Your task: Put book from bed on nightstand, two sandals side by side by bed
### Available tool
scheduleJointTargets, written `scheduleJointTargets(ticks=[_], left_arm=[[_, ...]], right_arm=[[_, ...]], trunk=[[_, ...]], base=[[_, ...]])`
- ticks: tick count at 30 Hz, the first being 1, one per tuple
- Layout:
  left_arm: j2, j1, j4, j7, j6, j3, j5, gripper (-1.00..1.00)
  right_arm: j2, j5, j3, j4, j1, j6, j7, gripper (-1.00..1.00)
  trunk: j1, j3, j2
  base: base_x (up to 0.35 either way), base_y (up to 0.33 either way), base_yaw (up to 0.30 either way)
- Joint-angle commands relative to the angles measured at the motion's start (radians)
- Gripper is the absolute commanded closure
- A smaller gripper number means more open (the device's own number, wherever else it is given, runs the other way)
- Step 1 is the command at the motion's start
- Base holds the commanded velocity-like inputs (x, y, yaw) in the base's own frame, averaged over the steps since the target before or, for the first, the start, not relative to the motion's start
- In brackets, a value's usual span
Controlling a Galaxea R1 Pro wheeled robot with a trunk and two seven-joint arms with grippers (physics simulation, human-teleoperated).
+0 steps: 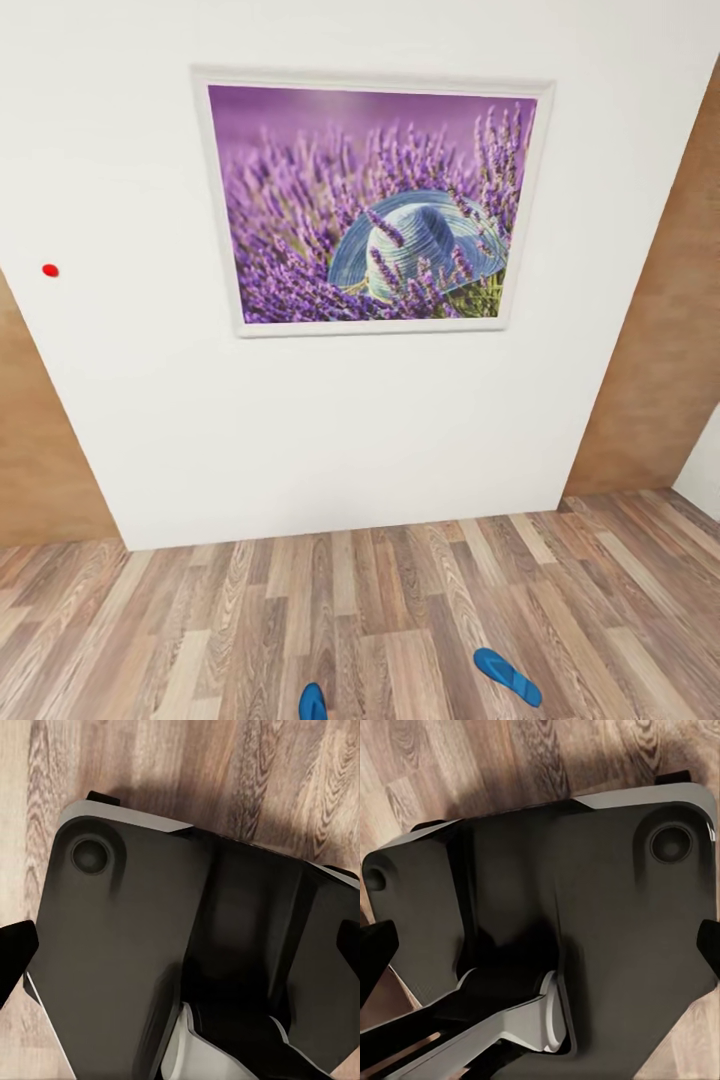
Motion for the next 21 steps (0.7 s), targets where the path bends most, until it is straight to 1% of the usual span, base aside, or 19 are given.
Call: scheduleJointTargets(ticks=[1, 6, 18, 21], left_arm=[[0.000, -0.001, 0.002, -0.004, -0.004, -0.008, 0.011, -1.00], [0.000, -0.001, 0.002, -0.004, -0.004, -0.008, 0.011, -1.00], [0.001, -0.001, 0.002, -0.004, -0.005, -0.008, 0.012, -1.00], [0.005, -0.001, 0.002, -0.004, -0.005, -0.007, 0.012, -1.00]], right_arm=[[-0.001, 0.009, -0.008, 0.001, -0.001, 0.002, 0.002, -1.00], [0.000, 0.011, -0.006, 0.001, -0.001, 0.001, 0.002, -1.00], [-0.003, 0.008, -0.008, 0.001, -0.001, 0.002, 0.002, -1.00], [-0.003, 0.008, -0.009, 0.001, -0.001, 0.002, 0.002, -1.00]], trunk=[[0.000, -0.001, -0.001], [0.000, -0.001, -0.001], [0.000, -0.001, -0.001], [0.000, -0.001, -0.001]], base=[[0.012, 0.212, -0.070], [0.005, 0.099, -0.030], [0.000, 0.011, -0.003], [0.000, 0.045, -0.026]])
